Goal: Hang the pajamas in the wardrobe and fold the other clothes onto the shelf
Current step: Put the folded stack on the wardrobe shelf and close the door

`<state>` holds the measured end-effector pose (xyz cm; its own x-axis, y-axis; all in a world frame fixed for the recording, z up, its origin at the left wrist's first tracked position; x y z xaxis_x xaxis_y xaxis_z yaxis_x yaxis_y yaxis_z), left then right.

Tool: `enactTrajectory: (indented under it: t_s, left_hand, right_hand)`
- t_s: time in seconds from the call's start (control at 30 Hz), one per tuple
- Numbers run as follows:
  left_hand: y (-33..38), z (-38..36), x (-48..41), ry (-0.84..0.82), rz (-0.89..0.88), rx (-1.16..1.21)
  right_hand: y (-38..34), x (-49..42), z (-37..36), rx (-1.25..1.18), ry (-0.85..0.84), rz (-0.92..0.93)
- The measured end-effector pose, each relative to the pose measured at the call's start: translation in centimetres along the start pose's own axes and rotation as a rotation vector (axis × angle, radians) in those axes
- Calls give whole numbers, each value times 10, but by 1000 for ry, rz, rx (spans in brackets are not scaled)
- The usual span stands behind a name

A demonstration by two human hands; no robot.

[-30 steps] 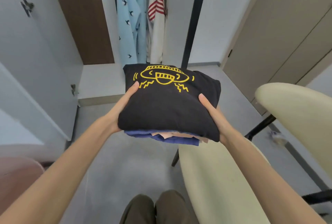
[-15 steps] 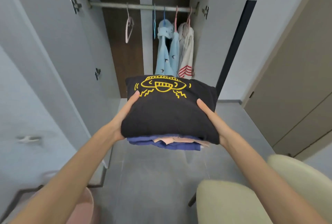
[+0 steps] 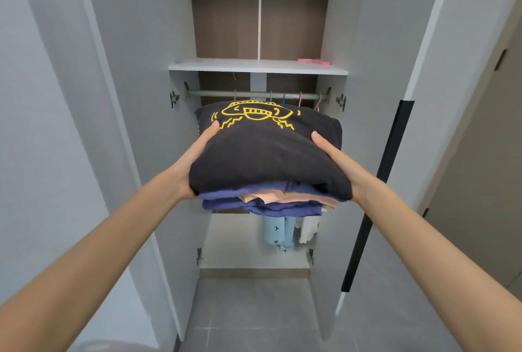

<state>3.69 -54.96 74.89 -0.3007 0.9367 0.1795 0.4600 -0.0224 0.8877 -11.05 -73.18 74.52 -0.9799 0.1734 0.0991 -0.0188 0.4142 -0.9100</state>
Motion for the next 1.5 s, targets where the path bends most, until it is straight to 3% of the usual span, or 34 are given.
enactTrajectory:
  t_s: [0.33, 0.53, 1.03, 1.5]
  left_hand:
    - [83, 11, -52, 82, -84, -33]
    - [130, 25, -89, 132, -145, -19]
    - [276, 115, -184, 169, -307, -18]
    - [359, 214, -301, 173, -393, 17]
  right_hand:
    - [-94, -87, 19, 74, -74, 54]
    - [-146, -144, 21, 124, -205, 62]
    - [-256, -335, 4, 202, -396, 109]
    - [-309, -532, 42, 339, -313, 82]
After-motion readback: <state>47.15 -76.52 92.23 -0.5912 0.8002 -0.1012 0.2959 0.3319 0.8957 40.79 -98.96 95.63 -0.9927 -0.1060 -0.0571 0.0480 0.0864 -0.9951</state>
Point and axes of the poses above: each hand's wrist, its own x-axis away from the middle knuckle, its own z-axis out of the back of the hand, y = z × x, the point moved 7 cm from there along -x, towards the middle knuckle, and after that the axes turned 12 degrees about -y, right-handed, at the moved point
